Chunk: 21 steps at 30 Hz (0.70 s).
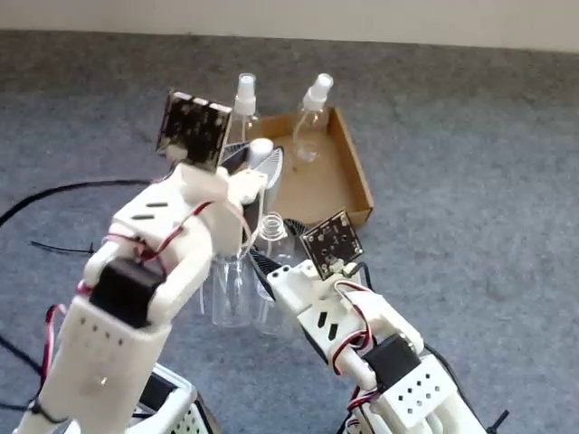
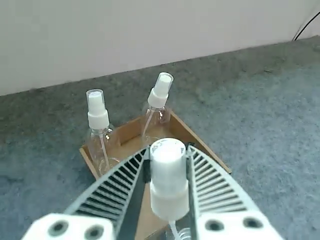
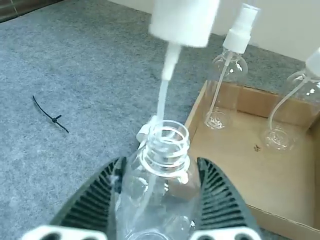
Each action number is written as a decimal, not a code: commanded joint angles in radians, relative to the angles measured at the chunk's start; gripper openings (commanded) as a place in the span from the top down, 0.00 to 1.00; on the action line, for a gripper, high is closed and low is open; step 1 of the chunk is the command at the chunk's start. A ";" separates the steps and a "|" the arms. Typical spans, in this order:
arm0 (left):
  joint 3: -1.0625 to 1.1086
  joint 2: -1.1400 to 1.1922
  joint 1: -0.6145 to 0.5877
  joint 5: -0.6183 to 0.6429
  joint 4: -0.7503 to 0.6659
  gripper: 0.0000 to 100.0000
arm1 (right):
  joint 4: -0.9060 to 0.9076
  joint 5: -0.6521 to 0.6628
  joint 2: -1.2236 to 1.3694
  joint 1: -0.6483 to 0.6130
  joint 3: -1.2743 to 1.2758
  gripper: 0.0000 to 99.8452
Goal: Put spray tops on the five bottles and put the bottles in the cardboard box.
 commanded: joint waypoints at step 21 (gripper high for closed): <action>-0.044 -0.099 -0.018 -0.244 0.020 0.83 | -0.008 -0.003 -0.007 0.007 -0.096 1.00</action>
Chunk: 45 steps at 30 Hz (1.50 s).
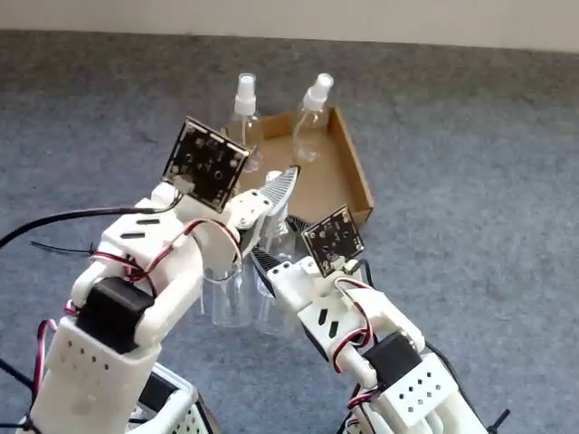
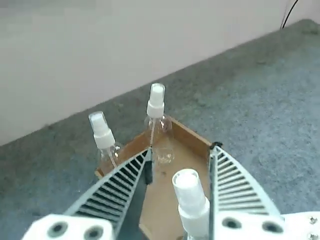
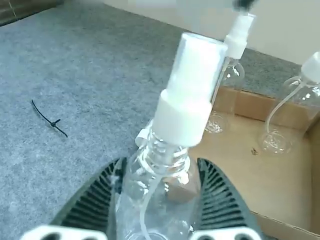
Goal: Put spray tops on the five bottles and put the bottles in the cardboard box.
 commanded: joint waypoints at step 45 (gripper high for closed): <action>-0.065 -0.012 -0.002 -0.124 0.187 0.83 | -0.015 0.204 -0.008 0.012 -0.185 1.00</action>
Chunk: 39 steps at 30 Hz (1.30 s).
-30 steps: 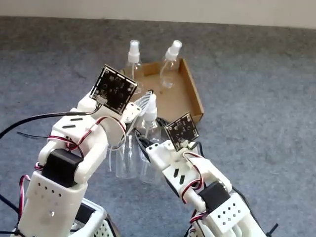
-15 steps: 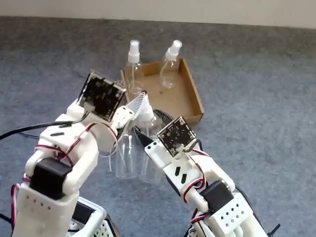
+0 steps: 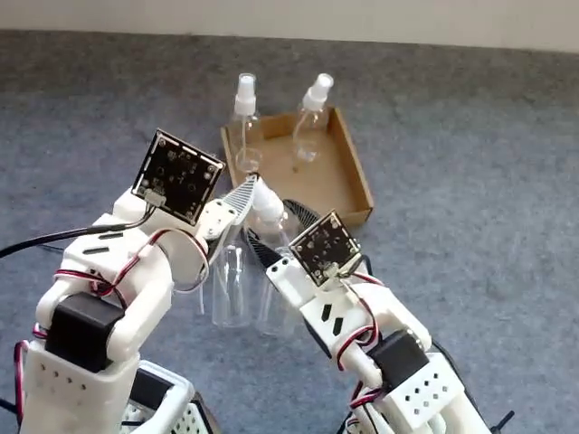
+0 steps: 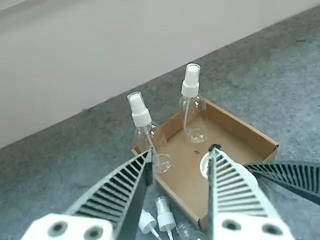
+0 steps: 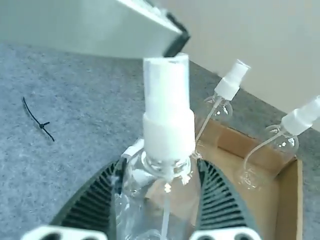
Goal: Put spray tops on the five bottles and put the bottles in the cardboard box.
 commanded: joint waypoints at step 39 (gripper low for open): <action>-0.027 -0.002 -0.421 -0.101 0.153 0.83 | 0.005 -0.052 0.239 0.127 -0.363 1.00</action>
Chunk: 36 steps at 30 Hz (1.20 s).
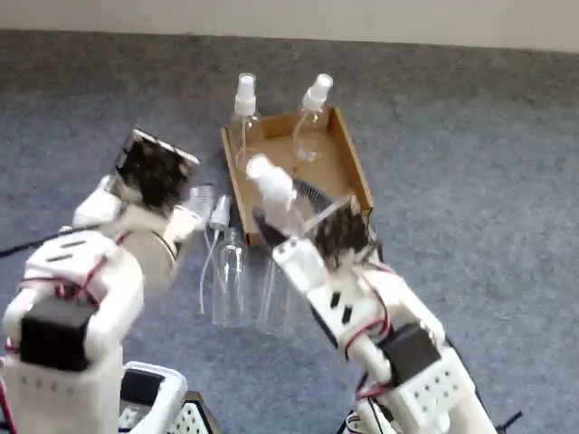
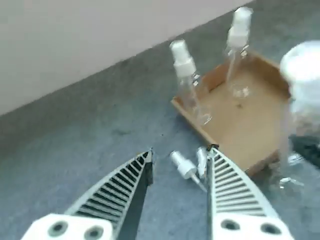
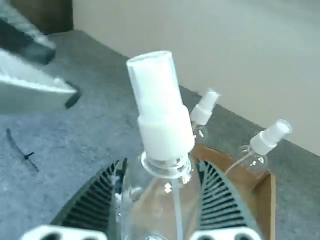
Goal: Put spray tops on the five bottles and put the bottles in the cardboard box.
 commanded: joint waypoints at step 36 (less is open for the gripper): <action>0.544 -0.012 -0.102 0.187 -0.413 0.59 | -0.136 -0.107 0.731 -0.012 -0.532 1.00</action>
